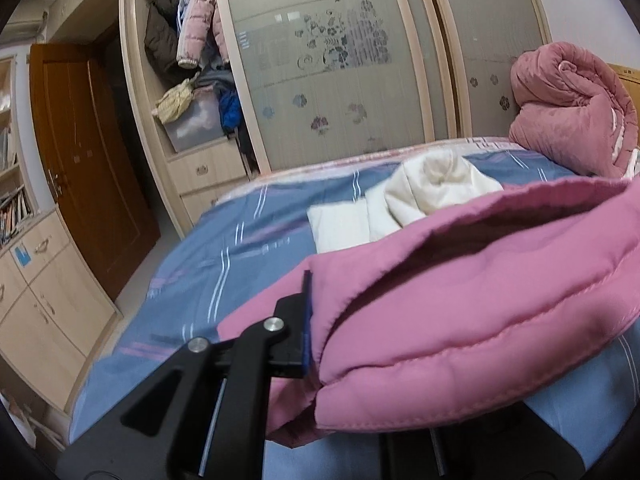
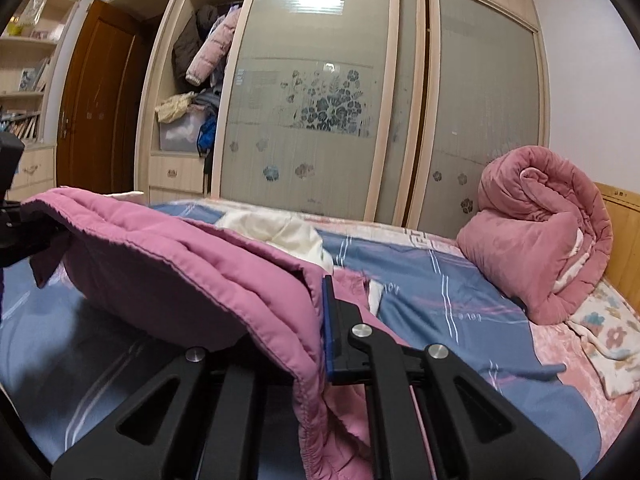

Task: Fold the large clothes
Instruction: 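Fold the hem up over the hood with both tools, then open both tools and release the folded jacket onto the bed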

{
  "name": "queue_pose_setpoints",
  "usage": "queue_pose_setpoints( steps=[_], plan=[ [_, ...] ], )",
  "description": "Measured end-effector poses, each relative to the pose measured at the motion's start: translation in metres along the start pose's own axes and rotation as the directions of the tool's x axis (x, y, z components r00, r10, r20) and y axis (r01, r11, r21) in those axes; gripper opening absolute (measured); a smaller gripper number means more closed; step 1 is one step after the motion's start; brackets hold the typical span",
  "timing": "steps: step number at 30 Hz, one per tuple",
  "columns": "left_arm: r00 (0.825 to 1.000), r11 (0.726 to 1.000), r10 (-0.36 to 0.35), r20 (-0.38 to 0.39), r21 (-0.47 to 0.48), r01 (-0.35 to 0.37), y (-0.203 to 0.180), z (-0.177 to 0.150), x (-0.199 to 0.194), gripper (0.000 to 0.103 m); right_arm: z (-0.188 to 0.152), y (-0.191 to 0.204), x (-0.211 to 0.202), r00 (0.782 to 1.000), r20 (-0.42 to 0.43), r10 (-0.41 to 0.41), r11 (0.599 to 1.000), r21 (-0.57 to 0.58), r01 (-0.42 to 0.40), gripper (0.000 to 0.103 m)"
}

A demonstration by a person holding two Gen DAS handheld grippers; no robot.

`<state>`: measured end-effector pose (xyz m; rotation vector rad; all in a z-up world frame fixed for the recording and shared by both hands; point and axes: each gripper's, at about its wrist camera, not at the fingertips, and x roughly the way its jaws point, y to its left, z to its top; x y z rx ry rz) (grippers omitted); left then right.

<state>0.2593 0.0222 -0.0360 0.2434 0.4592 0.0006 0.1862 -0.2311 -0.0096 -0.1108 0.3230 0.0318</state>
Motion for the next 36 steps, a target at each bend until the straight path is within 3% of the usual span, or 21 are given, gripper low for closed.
queue_pose_setpoints(
  steps=[7,15,20,23,25,27,28,29,30,31,32,36],
  plan=[
    [0.999,1.0,0.007,0.038,0.016,-0.008,-0.007,0.063,0.058,0.008,0.042,-0.024,0.066,0.999,0.045,-0.021,0.999,0.033,0.02,0.006],
    [0.998,1.0,0.0,-0.056,0.029,0.002,-0.02,0.129,0.191,0.008,0.071,-0.05,0.199,0.999,-0.031,-0.037,0.995,0.092,0.04,0.006],
    [0.986,0.997,0.007,-0.169,0.075,0.006,-0.044,0.133,0.288,0.008,0.053,-0.068,0.301,0.983,-0.181,-0.02,0.984,0.168,0.051,0.006],
    [0.974,0.99,0.04,-0.221,0.138,-0.009,-0.065,0.122,0.339,0.008,0.035,-0.069,0.34,0.971,-0.239,-0.025,0.981,0.179,0.069,0.008],
    [0.971,0.986,0.058,-0.233,0.166,-0.019,-0.074,0.117,0.358,0.01,0.027,-0.069,0.357,0.965,-0.259,-0.036,0.981,0.177,0.084,0.018],
    [0.97,0.984,0.078,-0.228,0.176,-0.038,-0.077,0.115,0.367,0.016,0.025,-0.071,0.369,0.96,-0.276,-0.045,0.978,0.183,0.098,0.024],
    [0.972,0.984,0.09,-0.219,0.171,-0.053,-0.075,0.117,0.369,0.027,0.025,-0.073,0.371,0.96,-0.274,-0.048,0.977,0.185,0.102,0.03],
    [0.973,0.983,0.113,-0.203,0.162,-0.081,-0.071,0.12,0.368,0.049,0.028,-0.074,0.372,0.961,-0.27,-0.059,0.977,0.184,0.111,0.036],
    [0.974,0.982,0.134,-0.184,0.154,-0.106,-0.067,0.123,0.367,0.064,0.032,-0.075,0.373,0.963,-0.261,-0.07,0.976,0.18,0.12,0.05],
    [0.977,0.981,0.153,-0.146,0.138,-0.133,-0.061,0.128,0.363,0.088,0.034,-0.077,0.371,0.965,-0.25,-0.083,0.976,0.176,0.13,0.063],
    [0.981,0.981,0.169,-0.092,0.113,-0.159,-0.052,0.134,0.357,0.098,0.038,-0.079,0.368,0.967,-0.23,-0.112,0.974,0.166,0.153,0.068],
    [0.977,0.976,0.204,-0.068,0.098,-0.196,-0.032,0.154,0.359,0.1,0.056,-0.088,0.367,0.961,-0.186,-0.207,0.967,0.109,0.23,0.082]
  ],
)
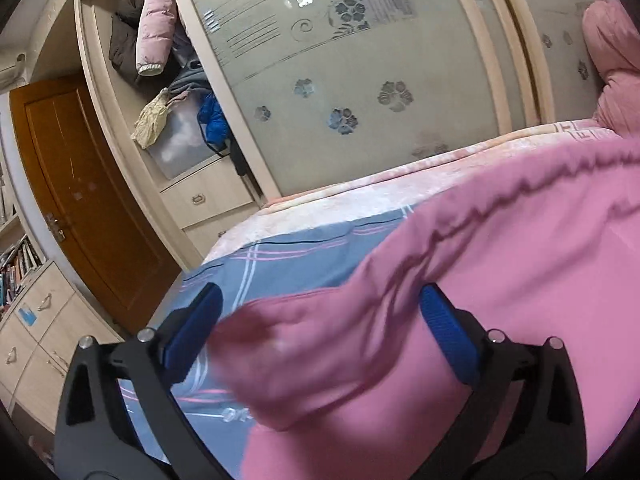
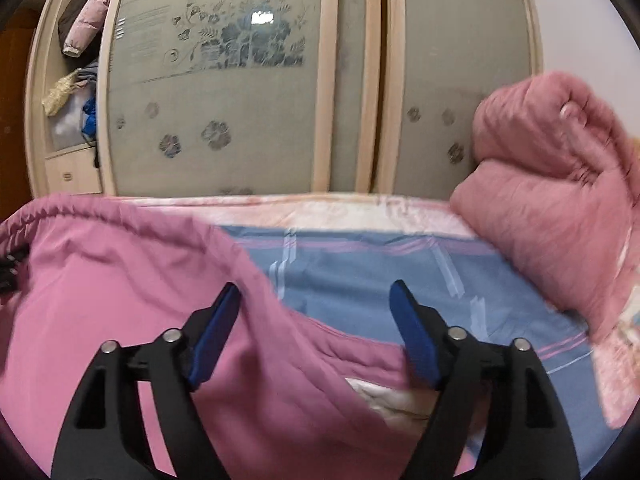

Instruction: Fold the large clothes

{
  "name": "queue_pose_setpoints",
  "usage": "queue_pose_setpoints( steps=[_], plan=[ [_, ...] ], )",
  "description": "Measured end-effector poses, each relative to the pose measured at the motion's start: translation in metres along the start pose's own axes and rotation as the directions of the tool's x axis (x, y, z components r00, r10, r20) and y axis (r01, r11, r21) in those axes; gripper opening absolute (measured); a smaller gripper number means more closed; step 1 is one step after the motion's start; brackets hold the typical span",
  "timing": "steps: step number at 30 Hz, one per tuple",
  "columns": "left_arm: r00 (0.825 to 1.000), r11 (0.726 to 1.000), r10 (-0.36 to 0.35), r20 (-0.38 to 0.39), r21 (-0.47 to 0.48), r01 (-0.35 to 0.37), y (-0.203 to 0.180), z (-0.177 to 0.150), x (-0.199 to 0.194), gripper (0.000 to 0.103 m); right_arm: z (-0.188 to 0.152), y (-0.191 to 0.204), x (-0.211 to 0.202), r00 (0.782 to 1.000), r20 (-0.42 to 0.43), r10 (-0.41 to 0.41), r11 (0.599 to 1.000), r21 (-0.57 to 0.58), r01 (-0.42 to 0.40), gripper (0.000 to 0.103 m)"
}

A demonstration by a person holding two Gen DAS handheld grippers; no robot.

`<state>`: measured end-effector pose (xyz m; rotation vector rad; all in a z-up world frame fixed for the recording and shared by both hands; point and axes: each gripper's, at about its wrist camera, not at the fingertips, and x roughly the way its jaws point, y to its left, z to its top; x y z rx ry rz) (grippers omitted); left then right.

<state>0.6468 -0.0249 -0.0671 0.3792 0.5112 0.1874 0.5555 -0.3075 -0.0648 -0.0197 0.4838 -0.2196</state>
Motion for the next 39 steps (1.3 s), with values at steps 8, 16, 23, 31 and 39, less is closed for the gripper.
queue_pose_setpoints(
  steps=[8,16,23,31,39],
  plan=[
    [0.997,0.989,0.077,0.019,-0.124,-0.074,0.054,-0.001,-0.032,0.1,0.007,-0.065,-0.06,0.968,0.196,-0.158,0.964,0.245,0.107,0.102],
    [0.977,0.957,-0.211,0.042,-0.196,0.215,0.067,-0.11,-0.162,0.101,-0.08,-0.055,-0.154,0.991,-0.018,0.132,0.969,0.211,-0.126,0.102],
    [0.903,0.87,-0.41,-0.127,-0.35,0.346,0.069,-0.214,-0.272,0.101,-0.16,-0.029,-0.271,0.956,-0.265,0.124,0.981,0.177,-0.078,0.102],
    [0.924,0.891,-0.373,-0.087,-0.31,0.331,0.084,-0.23,-0.392,0.101,-0.165,-0.004,-0.389,0.97,-0.231,0.075,0.997,0.029,-0.07,0.102],
    [0.944,0.899,-0.329,0.015,-0.3,0.318,0.114,-0.216,-0.492,0.101,-0.129,-0.001,-0.476,0.988,-0.09,0.126,0.992,0.019,-0.125,0.102]
  ],
)
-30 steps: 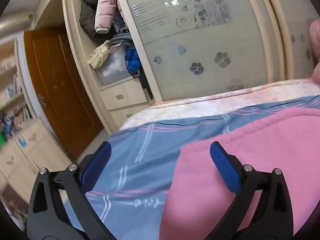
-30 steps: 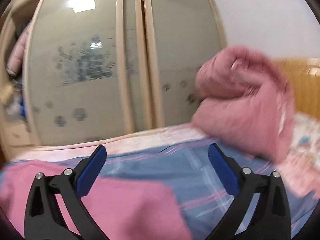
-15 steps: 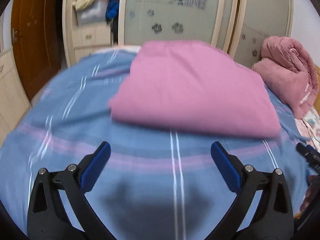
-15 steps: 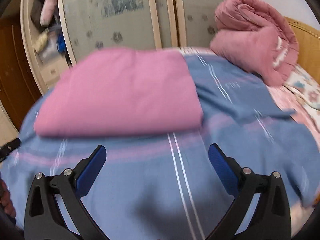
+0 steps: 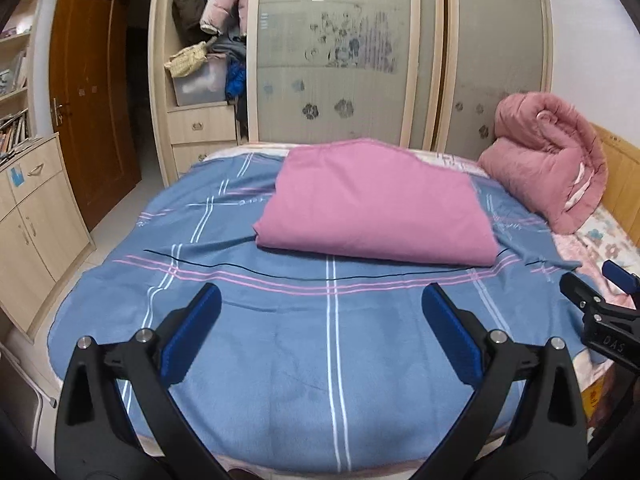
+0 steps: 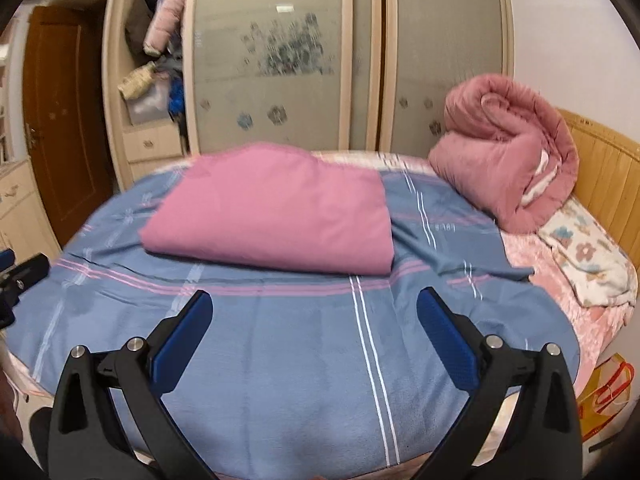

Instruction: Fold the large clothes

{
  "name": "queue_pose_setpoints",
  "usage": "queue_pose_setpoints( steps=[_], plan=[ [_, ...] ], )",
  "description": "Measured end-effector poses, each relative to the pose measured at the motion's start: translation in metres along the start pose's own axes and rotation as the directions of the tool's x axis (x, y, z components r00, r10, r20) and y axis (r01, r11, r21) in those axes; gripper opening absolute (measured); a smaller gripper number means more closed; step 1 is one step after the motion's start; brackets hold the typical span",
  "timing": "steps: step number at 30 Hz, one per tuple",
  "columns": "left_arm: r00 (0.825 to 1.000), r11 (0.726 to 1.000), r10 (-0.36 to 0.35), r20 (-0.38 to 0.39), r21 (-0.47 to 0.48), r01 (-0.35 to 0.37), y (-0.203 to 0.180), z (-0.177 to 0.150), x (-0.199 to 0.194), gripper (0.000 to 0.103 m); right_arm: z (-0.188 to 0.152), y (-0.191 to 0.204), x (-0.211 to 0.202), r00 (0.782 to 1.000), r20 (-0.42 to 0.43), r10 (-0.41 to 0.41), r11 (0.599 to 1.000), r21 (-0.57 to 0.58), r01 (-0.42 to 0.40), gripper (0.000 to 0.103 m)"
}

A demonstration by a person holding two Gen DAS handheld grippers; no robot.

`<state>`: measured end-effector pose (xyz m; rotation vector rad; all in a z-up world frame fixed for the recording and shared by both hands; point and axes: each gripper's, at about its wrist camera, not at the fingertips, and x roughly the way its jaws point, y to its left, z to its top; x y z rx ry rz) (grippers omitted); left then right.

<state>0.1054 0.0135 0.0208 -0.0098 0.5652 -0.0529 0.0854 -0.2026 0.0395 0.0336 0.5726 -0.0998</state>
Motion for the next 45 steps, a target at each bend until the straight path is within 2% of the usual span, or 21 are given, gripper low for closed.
queue_pose_setpoints(
  steps=[8,12,19,28,45],
  plan=[
    [1.0,1.0,-0.003,-0.023,-0.004,0.002,-0.012,0.004,-0.036,0.101,0.012,0.0,-0.044,0.999,0.047,0.014,0.999,0.033,-0.016,0.102],
    [0.999,0.998,-0.049,-0.001,0.034,0.049,-0.023,-0.004,-0.045,0.101,0.008,0.0,-0.043,1.0,0.013,0.014,0.999,0.048,-0.014,0.102],
    [0.998,0.998,-0.061,-0.018,0.025,0.061,-0.025,-0.006,-0.042,0.101,0.0,0.013,-0.047,1.0,-0.006,0.027,1.0,0.003,-0.027,0.102],
    [1.0,0.999,-0.011,-0.01,0.04,0.012,-0.021,-0.008,-0.041,0.101,0.002,0.016,-0.053,1.0,0.009,0.024,1.0,-0.007,-0.023,0.102],
    [0.999,0.998,-0.028,-0.02,0.056,0.029,-0.018,-0.009,-0.042,0.101,0.004,0.018,-0.057,0.999,0.013,0.03,1.0,-0.007,-0.03,0.102]
  ],
)
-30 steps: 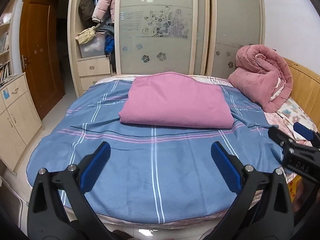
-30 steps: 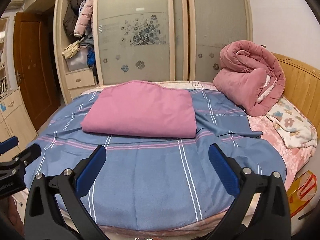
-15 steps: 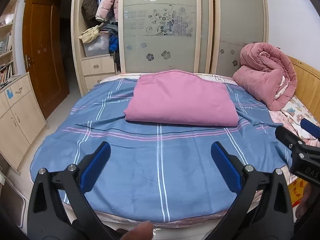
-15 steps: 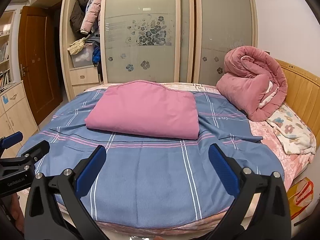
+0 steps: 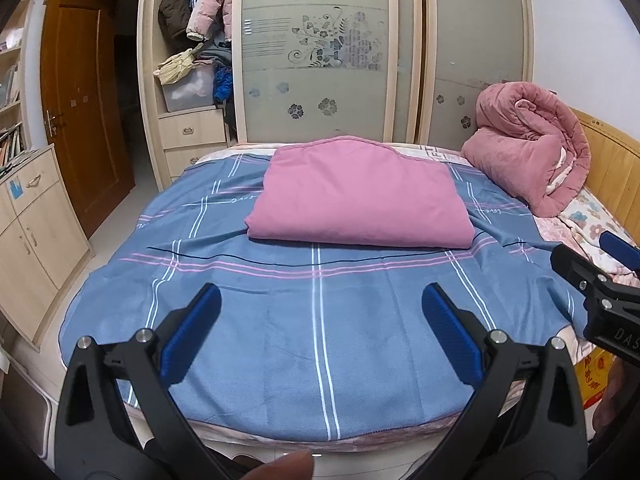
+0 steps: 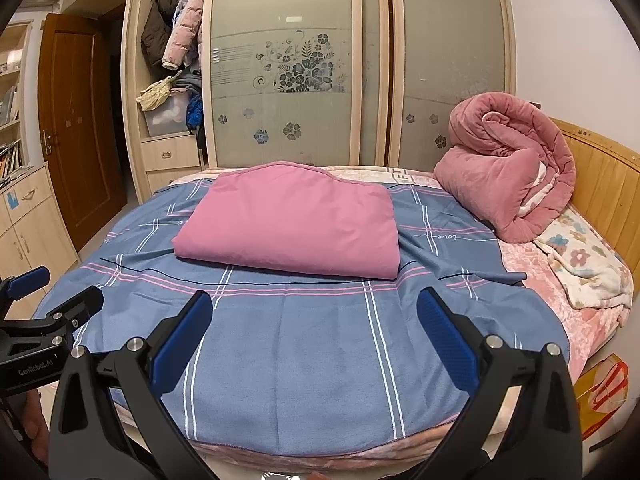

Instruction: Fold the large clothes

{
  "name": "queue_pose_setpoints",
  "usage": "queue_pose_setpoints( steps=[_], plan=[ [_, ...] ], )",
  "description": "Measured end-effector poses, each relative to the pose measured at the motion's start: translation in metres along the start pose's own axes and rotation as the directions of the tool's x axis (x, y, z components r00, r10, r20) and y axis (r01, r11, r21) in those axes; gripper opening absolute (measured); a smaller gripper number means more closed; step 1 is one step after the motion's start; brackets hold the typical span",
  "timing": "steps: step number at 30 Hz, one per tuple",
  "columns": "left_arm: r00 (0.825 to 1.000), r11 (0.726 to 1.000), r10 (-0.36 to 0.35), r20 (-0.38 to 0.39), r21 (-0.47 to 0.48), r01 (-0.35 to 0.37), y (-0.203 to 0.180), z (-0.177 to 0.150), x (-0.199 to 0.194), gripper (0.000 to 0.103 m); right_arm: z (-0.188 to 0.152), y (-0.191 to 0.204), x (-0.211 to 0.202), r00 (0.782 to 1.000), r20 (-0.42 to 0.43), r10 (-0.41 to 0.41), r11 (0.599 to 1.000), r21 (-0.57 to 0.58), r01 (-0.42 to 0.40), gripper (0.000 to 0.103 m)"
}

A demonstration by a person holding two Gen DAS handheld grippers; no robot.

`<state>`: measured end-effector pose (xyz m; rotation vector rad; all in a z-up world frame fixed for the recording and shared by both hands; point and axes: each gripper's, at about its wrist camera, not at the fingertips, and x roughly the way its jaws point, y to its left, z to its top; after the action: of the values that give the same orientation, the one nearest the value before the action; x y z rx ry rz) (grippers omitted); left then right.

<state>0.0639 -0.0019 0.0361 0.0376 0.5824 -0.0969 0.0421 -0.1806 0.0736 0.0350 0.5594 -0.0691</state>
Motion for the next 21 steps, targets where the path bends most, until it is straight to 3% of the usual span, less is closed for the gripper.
queue_pose_setpoints(
  steps=[21],
  plan=[
    [1.0,1.0,0.0,-0.008,0.005,0.0,-0.0001,0.001,0.0009,0.101,-0.0018,0.0033,0.0021,1.0,-0.008,0.003,1.0,-0.005,-0.003,0.102]
  ],
)
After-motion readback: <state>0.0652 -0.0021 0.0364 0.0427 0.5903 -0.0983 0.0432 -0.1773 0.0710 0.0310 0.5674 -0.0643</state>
